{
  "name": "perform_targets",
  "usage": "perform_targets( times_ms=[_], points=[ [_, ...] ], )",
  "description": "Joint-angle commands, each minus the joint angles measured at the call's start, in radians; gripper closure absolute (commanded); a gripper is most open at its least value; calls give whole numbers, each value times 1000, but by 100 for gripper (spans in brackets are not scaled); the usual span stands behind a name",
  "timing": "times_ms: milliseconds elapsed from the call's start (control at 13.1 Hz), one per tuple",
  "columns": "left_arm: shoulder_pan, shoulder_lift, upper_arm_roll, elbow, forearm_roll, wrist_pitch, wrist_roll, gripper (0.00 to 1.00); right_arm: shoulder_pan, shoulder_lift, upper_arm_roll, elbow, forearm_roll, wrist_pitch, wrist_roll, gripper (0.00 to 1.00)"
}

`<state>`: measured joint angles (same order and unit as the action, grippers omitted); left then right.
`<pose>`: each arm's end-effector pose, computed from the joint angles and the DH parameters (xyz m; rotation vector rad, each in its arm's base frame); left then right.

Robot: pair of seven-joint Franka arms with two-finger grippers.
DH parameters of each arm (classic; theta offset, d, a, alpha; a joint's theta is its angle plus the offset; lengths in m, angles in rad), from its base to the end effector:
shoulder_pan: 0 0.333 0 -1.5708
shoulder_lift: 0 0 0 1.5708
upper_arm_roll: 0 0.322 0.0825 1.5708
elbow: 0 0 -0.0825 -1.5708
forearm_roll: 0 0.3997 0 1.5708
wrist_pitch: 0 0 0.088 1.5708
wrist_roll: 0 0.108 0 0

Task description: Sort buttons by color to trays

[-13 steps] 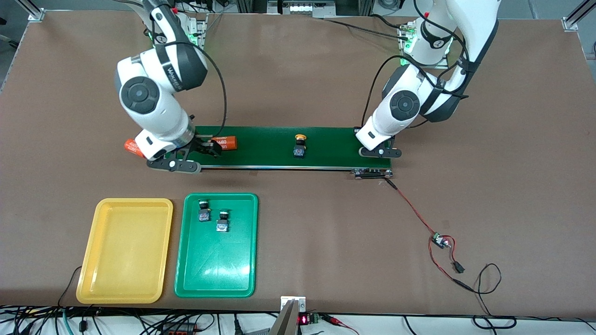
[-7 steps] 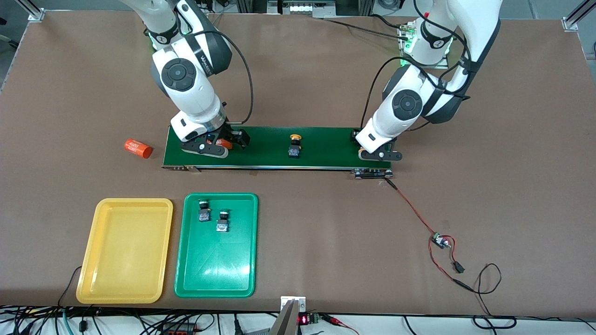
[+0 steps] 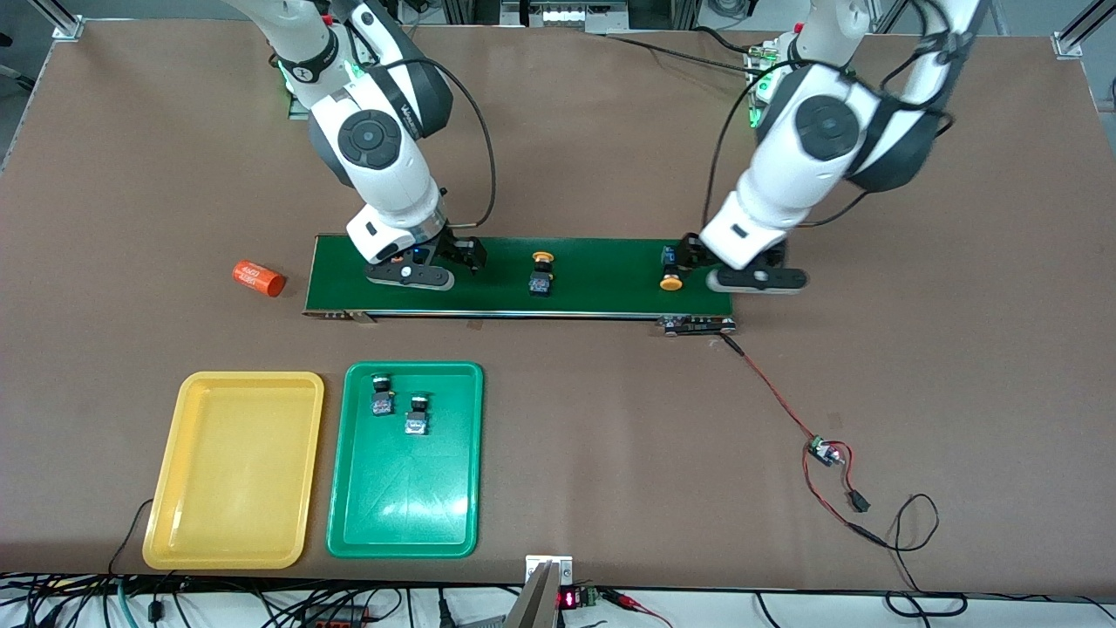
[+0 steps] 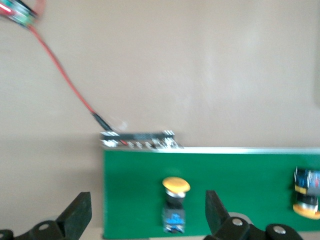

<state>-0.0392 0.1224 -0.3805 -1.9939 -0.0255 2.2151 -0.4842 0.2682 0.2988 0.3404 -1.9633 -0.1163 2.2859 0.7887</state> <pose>0.5526 -0.2419 0.4121 3.0307 0.1270 0.1025 0.5190 0.3481 0.3293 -3.1008 0.1889 -0.0432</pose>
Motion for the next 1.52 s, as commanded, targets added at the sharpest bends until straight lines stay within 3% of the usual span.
perform_targets(
  times_ms=[0, 381, 685, 990, 1218, 1446],
  points=[
    [58, -14, 64, 78, -25, -86, 13, 0, 2, 42, 11, 52, -16, -6, 4, 0],
    [76, -4, 204, 282, -16, -296, 172, 0, 28, 95, 11, 115, -19, -5, 87, 0],
    [157, -1, 238, 407, -16, -422, 435, 0, 35, 112, 11, 123, -37, -6, 72, 0],
    [139, 26, 281, 591, -8, -622, 464, 0, 39, 131, 11, 121, -74, -6, 30, 0],
    [61, 59, 385, 626, -8, -706, 473, 0, 39, 132, 12, 121, -72, -8, 37, 0],
    [56, 52, 378, 618, -7, -704, 472, 0, 39, 132, 12, 118, -71, -8, 43, 0]
  ],
)
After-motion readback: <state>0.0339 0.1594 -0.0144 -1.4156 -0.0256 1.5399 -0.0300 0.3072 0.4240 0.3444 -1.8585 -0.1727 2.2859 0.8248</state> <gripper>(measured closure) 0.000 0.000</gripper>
